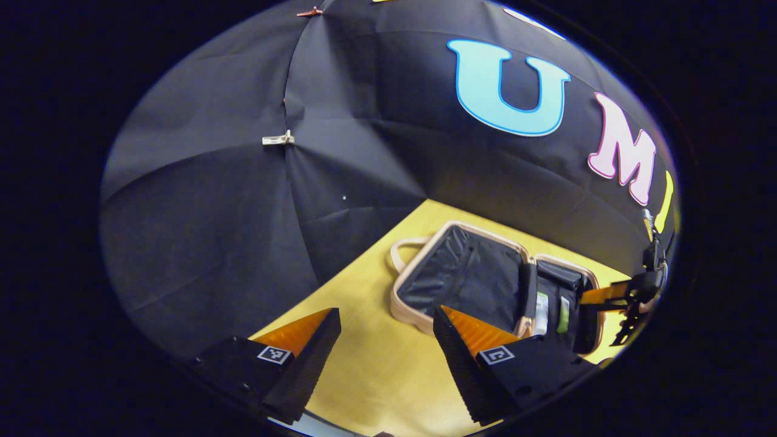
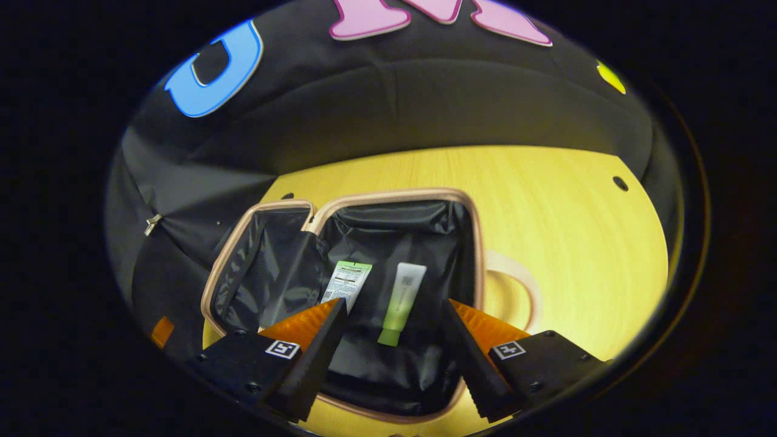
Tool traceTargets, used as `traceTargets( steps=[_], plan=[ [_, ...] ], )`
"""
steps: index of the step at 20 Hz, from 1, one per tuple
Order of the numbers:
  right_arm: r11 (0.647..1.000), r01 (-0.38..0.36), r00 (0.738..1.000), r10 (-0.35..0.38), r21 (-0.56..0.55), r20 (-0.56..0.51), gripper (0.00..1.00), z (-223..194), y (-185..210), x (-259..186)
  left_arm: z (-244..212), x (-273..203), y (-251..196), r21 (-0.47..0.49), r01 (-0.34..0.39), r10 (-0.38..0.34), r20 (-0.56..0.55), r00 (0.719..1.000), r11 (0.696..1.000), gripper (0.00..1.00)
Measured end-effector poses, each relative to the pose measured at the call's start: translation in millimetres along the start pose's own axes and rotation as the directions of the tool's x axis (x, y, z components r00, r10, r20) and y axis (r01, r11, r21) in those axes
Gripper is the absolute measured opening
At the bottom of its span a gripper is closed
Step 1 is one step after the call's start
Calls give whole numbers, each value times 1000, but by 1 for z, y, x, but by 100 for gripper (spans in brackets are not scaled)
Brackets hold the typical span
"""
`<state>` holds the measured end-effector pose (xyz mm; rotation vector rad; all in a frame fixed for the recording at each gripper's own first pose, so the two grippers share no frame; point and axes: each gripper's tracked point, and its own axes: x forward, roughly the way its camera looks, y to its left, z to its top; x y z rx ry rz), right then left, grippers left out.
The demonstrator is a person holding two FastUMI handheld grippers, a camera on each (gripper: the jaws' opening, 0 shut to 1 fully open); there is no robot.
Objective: First open the suitcase, pack the skin care products into it, and then close the suitcase.
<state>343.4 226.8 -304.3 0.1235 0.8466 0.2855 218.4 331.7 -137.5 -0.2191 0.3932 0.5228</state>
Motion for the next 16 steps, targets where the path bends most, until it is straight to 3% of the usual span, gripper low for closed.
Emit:
traceTargets(
  steps=[3, 7, 13, 16],
  plan=[
    [999, -44, 989, 46, -20, 139, 98, 21, -8, -53, 26, 55, 7, -28, 25, -24, 22, 999, 999, 96],
    [992, 16, 971, 14, -123, 239, 97, 15, -46, -99, 39, 134, 13, -108, 84, -86, -11, 996, 991, 96],
    [978, 112, 965, -65, -176, 253, 98, -46, -83, -141, 29, 211, 20, -367, 110, -173, -144, 974, 924, 96],
    [985, 90, 984, -66, -147, 164, 98, -101, -79, -147, 16, 230, 5, -454, 144, -252, -187, 950, 879, 94]
  ],
)
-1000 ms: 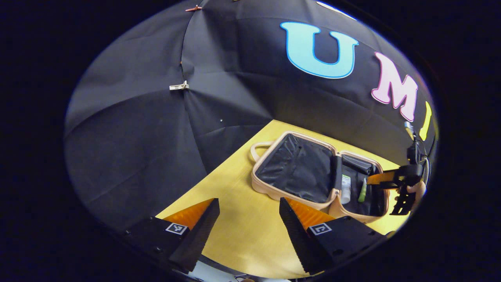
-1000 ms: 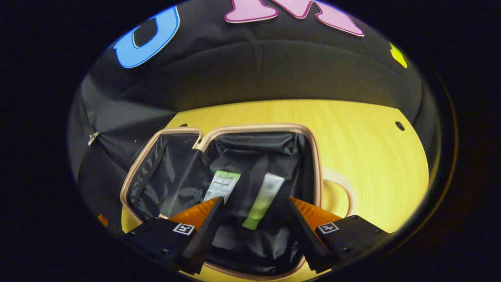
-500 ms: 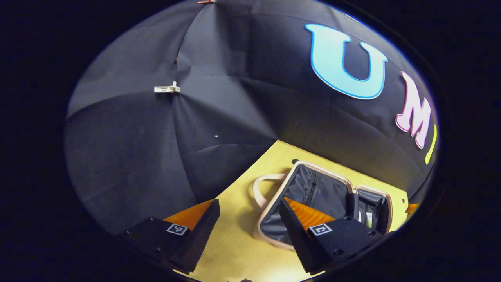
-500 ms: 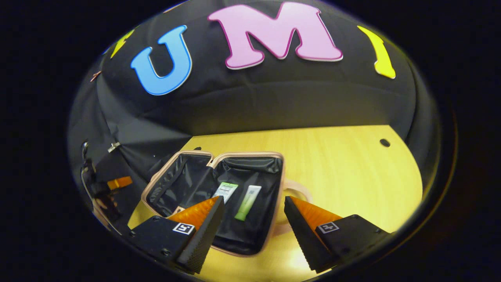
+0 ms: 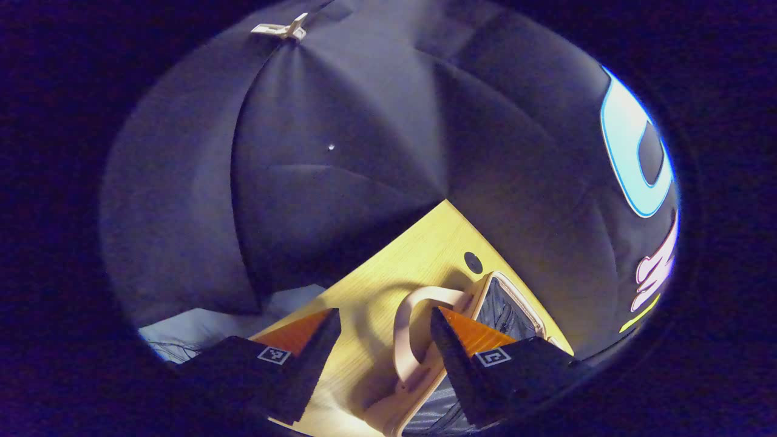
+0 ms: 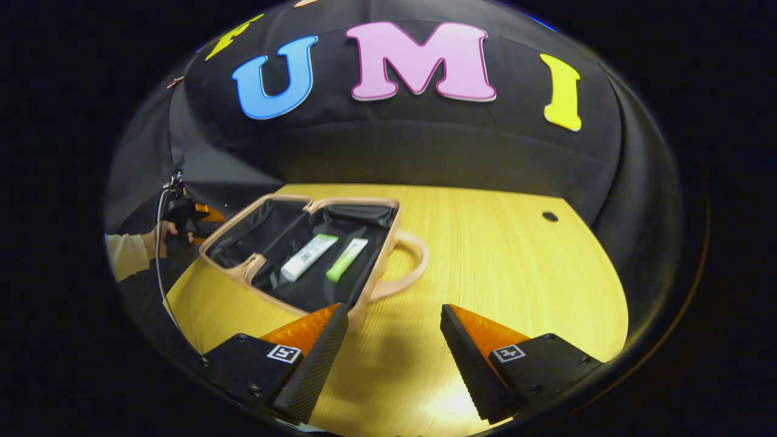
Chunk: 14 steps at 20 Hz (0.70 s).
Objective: First open the suitcase, pack the skin care products into it, and then close the suitcase.
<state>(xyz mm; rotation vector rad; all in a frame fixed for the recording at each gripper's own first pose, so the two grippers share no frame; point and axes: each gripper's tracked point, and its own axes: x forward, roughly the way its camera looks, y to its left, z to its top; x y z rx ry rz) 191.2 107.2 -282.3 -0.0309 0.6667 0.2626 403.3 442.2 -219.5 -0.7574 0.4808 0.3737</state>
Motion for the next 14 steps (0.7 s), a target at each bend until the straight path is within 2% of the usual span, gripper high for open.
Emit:
traceTargets(
  steps=[2, 3, 5, 6, 8, 9, 11, 14],
  plan=[
    [999, -19, 996, 22, 45, -84, 98, -26, 8, -9, -18, 11, -5, -43, 13, -15, -54, 998, 999, 89],
    [997, -23, 994, 30, 75, -101, 98, -30, 11, -14, -26, 16, -6, -54, 18, -22, -77, 997, 998, 82],
    [996, -21, 996, 28, 91, -80, 98, -25, 8, -19, -26, 15, -9, -41, 27, -30, -79, 996, 999, 77],
    [997, -11, 998, 16, 78, -64, 98, -21, 2, -20, -21, 12, -7, -22, 5, -6, -64, 998, 1000, 55],
    [997, -3, 998, 8, 71, -61, 98, -13, -8, -27, -12, -1, -17, -8, -4, 4, -39, 999, 1000, 29],
    [997, -4, 999, 8, 81, -53, 98, -6, -13, -30, -11, -6, -17, 39, -23, 24, -33, 999, 999, 16],
    [995, 6, 1000, -4, 103, -18, 98, 11, -30, -29, 7, -28, -34, 135, -41, 34, 52, 998, 990, 9],
    [993, 18, 1000, -19, 117, 7, 97, 27, -51, -39, 39, -89, -98, 232, -9, -44, 223, 974, 973, 6]
  ],
)
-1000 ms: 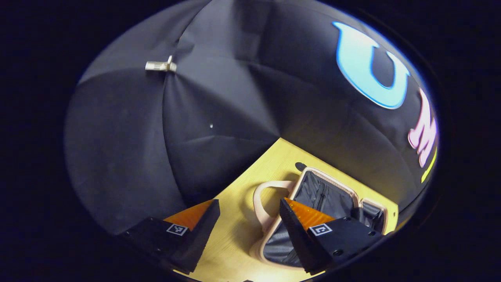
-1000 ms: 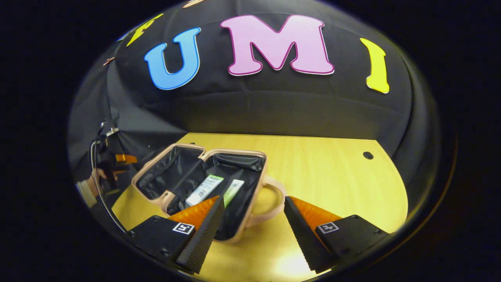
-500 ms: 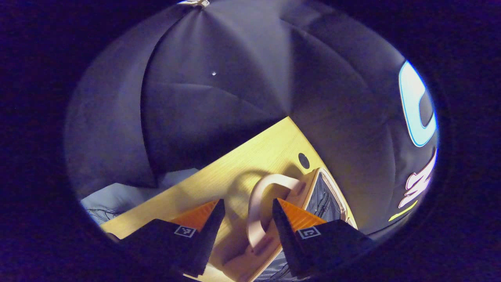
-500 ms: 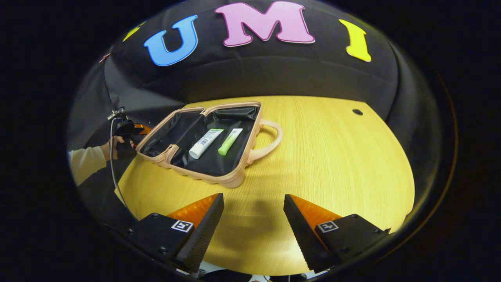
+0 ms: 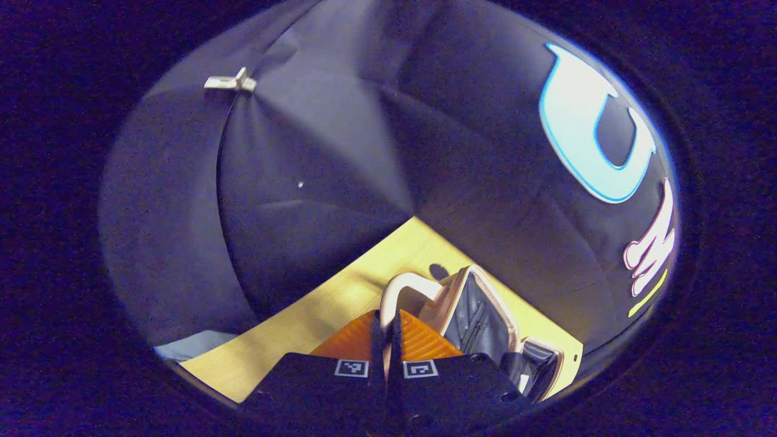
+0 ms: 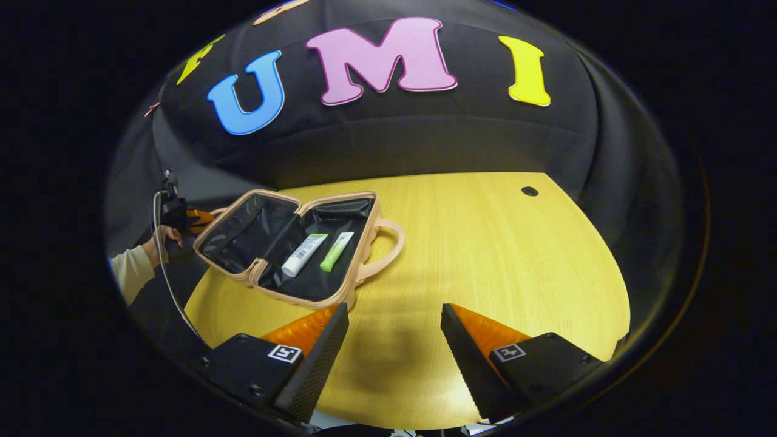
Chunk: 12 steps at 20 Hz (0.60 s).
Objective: First open the suitcase, pack the skin care products into it, and then close the suitcase.
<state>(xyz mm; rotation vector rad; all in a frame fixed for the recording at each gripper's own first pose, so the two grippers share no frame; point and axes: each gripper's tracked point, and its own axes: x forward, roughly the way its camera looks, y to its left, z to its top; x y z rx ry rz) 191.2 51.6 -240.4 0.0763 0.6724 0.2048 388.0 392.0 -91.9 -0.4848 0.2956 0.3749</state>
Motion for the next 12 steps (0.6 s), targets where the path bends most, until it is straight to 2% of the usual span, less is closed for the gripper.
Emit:
traceTargets(
  steps=[3, 6, 9, 12],
  plan=[
    [1000, 13, 999, -13, 8, 29, 97, 20, -22, -11, 22, -61, -85, 87, 90, -95, 66, 993, 992, 6],
    [1000, 6, 999, -7, 27, 38, 97, 30, -38, -20, 18, -107, -167, 106, 178, -188, 91, 978, 978, 6],
    [997, -6, 999, 4, 71, 33, 97, 43, -53, -24, -3, -153, -246, 163, 243, -261, 107, 959, 956, 6],
    [996, -20, 996, 12, 89, 87, 97, 69, -70, -32, -66, -168, -327, 135, 342, -349, 33, 936, 930, 6]
  ],
)
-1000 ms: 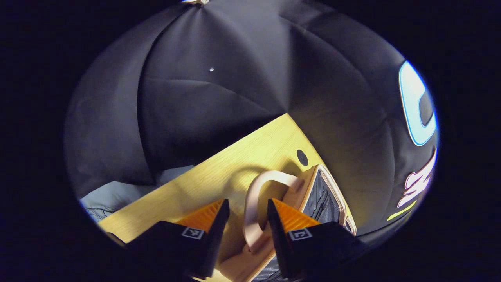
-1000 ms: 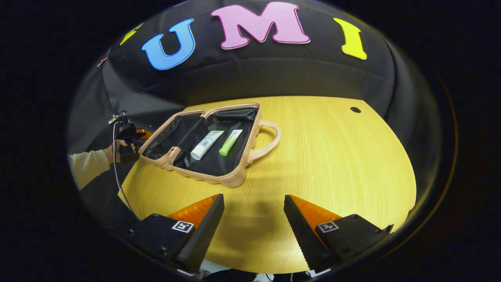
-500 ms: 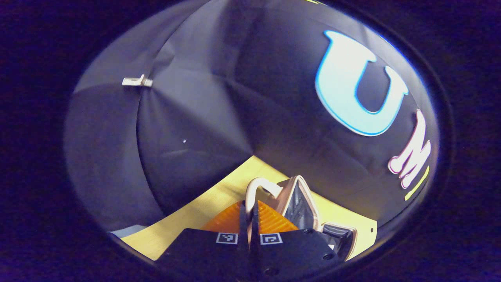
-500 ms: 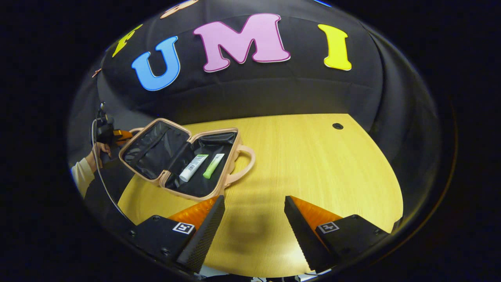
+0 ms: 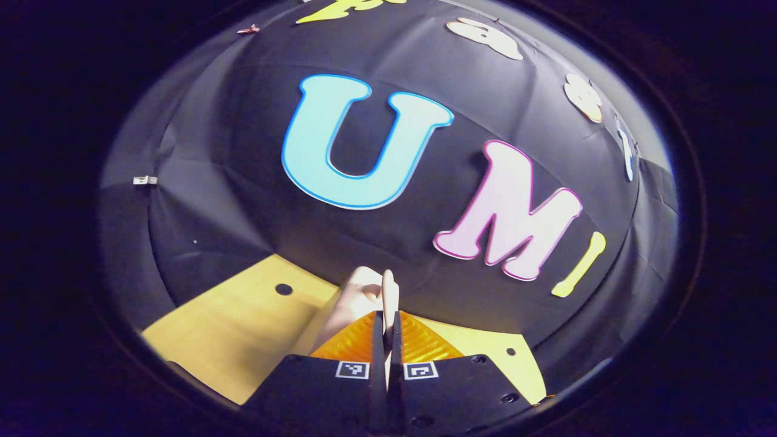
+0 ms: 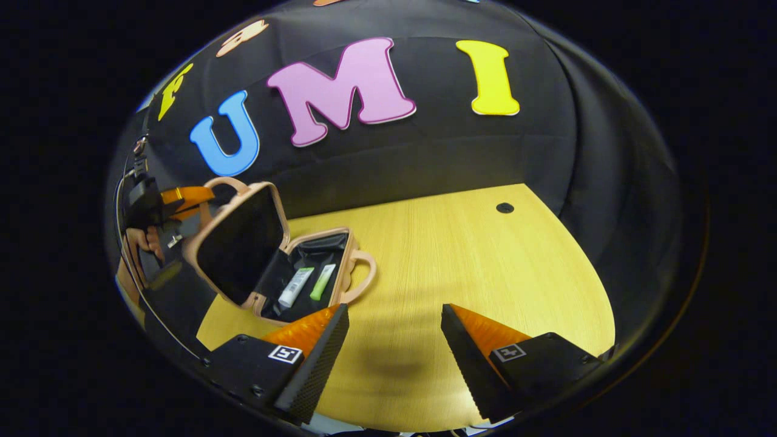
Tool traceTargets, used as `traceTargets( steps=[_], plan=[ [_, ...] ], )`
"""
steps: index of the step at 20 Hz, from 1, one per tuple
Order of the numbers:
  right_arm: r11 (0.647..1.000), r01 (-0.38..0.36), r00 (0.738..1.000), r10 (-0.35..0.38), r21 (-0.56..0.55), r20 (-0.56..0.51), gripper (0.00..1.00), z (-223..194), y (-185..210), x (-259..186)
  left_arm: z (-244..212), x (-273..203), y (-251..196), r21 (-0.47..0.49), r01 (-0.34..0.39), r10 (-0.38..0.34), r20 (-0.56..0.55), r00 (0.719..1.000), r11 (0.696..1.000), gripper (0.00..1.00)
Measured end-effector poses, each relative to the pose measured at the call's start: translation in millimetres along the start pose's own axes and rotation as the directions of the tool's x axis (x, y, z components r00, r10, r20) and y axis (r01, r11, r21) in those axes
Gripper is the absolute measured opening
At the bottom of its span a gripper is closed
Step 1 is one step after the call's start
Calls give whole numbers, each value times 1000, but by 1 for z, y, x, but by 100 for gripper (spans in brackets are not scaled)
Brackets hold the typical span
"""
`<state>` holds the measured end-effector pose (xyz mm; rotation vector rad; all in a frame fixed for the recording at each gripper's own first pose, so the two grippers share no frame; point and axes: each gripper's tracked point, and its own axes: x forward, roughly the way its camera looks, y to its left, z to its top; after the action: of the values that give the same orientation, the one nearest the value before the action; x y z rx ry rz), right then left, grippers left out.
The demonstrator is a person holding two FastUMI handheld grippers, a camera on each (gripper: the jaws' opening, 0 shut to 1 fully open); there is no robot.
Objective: First open the suitcase, pack the skin care products into it, and then close the suitcase.
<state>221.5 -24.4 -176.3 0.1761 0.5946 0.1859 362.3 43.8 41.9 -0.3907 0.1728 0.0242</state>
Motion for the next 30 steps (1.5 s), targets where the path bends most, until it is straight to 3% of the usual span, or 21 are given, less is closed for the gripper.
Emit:
traceTargets(
  steps=[3, 5, 8, 10, 12, 14, 15, 16, 17, 18, 19, 20, 22, 26, 30],
  plan=[
    [1000, -4, 1000, 5, -22, 23, 97, 16, -14, -7, -66, 29, -53, 2, 45, -44, -102, 994, 999, 6],
    [999, 1, 999, 0, -38, 39, 97, 23, -32, -12, -107, 42, -62, 14, 55, -52, -161, 986, 998, 6],
    [998, 40, 999, -38, -50, 30, 97, 16, -56, -20, -174, 52, -76, 55, 32, -16, -269, 963, 998, 6],
    [997, 65, 998, -65, -35, 10, 97, 9, -65, -28, -218, 55, -75, 105, 18, 21, -365, 931, 994, 11],
    [995, 95, 995, -95, -42, 16, 97, 10, -73, -37, -240, 60, -70, 176, 9, 62, -395, 917, 984, 13],
    [993, 108, 994, -107, -42, 37, 97, 15, -73, -45, -234, 61, -78, 175, 26, 44, -388, 921, 984, 18],
    [992, 119, 992, -117, -42, 49, 97, 18, -73, -49, -231, 59, -85, 168, 47, 22, -384, 923, 985, 29],
    [991, 128, 990, -126, -40, 63, 97, 21, -72, -51, -219, 53, -89, 162, 56, 8, -372, 928, 985, 31],
    [990, 136, 988, -133, -33, 80, 97, 27, -69, -56, -218, 45, -91, 162, 64, 0, -362, 932, 985, 55],
    [990, 140, 985, -137, -25, 104, 97, 34, -64, -63, -206, 32, -91, 175, 68, -4, -339, 941, 982, 56],
    [989, 147, 982, -144, -20, 125, 97, 40, -60, -70, -190, 18, -87, 202, 59, 5, -300, 954, 978, 73],
    [988, 153, 979, -149, -20, 136, 97, 42, -54, -76, -169, 6, -78, 244, 25, 36, -242, 969, 969, 83],
    [985, 168, 976, -162, -31, 143, 97, 40, -44, -88, -127, -38, -66, 319, -9, 56, -140, 989, 948, 97],
    [987, 159, 972, -151, -28, 180, 97, 34, -8, -110, -62, -134, -50, 407, -40, 34, 22, 999, 912, 96],
    [988, 153, 950, -143, -14, 276, 97, 19, 22, -137, -41, -215, -23, 439, -87, 49, 97, 994, 894, 96]
  ],
)
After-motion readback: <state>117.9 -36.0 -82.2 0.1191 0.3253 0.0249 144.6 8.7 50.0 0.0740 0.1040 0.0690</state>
